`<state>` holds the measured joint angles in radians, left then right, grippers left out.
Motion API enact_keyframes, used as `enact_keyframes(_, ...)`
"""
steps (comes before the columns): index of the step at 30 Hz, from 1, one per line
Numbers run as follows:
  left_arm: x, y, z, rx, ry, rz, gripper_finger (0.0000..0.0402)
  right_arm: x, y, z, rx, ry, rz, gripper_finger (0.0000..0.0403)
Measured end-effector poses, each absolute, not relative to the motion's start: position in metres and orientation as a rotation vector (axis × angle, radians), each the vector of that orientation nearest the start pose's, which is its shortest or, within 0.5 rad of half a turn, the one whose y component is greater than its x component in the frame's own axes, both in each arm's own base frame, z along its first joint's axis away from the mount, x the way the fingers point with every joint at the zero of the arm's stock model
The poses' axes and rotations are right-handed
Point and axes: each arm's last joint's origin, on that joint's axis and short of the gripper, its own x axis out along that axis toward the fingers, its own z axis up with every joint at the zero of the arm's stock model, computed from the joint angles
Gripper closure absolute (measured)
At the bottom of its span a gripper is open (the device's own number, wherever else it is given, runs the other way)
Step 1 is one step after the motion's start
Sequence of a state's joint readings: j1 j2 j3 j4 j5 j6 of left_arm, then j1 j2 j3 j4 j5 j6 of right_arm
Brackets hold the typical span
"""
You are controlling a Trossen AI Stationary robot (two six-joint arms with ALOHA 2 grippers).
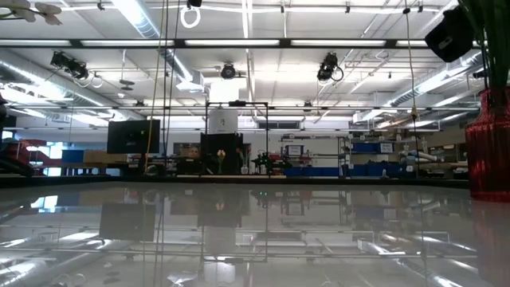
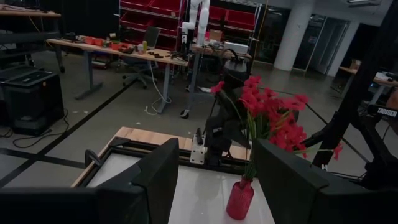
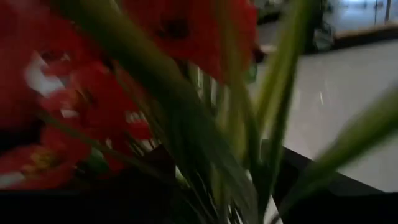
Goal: Sort flowers into vase by color
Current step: Put the red flowers into the red vase
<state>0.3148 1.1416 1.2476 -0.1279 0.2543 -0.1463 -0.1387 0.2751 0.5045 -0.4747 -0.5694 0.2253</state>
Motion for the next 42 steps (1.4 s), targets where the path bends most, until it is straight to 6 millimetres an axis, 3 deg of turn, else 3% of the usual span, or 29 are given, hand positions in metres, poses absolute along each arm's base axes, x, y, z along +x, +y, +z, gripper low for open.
enact_keyframes(5,0.233,0.068,0.427,-0.152,0.017,0.062,0.0189,0.080,0.004,0.269,0.346,0.302,0.387,0.0151)
enact_keyframes(9,0.233,0.068,0.427,-0.152,0.016,0.061,0.0189,0.075,0.004,0.285,0.301,0.309,0.344,0.0150)
enact_keyframes(21,0.233,0.068,0.427,-0.152,0.016,0.062,0.0189,0.066,0.003,0.312,0.312,0.540,0.260,0.0150)
enact_keyframes(31,0.233,0.068,0.427,-0.152,0.016,0.062,0.0189,0.036,0.006,0.346,0.310,0.565,0.179,0.0150)
enact_keyframes(42,0.233,0.068,0.427,-0.152,0.016,0.062,0.0189,0.017,-0.008,0.351,0.359,0.554,-0.450,0.0152)
